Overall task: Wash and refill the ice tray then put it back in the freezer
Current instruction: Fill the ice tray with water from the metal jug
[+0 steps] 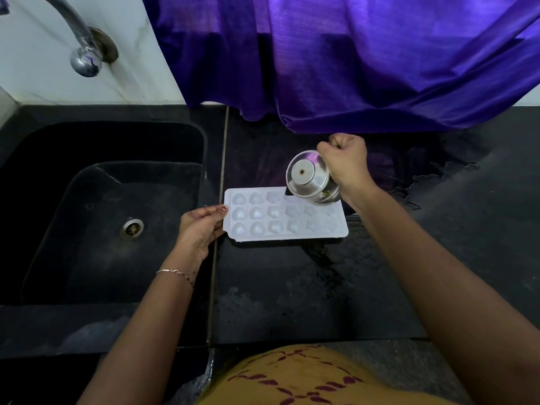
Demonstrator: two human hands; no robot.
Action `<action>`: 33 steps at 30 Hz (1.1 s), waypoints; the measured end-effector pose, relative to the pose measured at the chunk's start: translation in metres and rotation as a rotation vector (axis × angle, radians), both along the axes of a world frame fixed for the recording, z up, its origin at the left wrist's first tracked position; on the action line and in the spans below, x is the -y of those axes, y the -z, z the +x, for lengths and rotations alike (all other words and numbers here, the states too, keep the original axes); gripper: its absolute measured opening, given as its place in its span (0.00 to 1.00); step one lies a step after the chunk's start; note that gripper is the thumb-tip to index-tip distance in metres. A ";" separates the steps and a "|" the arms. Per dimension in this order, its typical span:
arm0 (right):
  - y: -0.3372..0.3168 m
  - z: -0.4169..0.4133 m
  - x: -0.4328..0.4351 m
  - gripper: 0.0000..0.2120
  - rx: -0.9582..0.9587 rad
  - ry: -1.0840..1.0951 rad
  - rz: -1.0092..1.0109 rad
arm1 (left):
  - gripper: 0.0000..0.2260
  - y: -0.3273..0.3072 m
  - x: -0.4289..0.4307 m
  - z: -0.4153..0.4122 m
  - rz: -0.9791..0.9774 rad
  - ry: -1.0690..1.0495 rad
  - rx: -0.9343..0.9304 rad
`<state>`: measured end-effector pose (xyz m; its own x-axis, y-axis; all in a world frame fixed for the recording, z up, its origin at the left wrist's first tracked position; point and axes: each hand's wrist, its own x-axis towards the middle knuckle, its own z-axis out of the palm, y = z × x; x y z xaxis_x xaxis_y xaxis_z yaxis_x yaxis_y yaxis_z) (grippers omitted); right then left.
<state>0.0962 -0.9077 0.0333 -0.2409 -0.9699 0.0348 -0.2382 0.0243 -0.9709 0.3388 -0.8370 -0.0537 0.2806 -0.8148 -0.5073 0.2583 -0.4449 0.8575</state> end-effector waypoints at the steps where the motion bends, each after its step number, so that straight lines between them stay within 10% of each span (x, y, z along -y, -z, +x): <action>1: 0.000 0.002 0.000 0.21 -0.032 -0.012 -0.012 | 0.03 0.000 0.000 0.000 0.000 0.000 0.000; 33: -0.001 0.007 0.003 0.19 -0.193 -0.033 -0.074 | 0.01 0.002 0.000 0.000 -0.003 0.001 -0.015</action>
<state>0.1034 -0.9111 0.0340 -0.1914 -0.9702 0.1489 -0.4197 -0.0562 -0.9059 0.3392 -0.8372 -0.0562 0.2724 -0.8167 -0.5088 0.2709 -0.4423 0.8550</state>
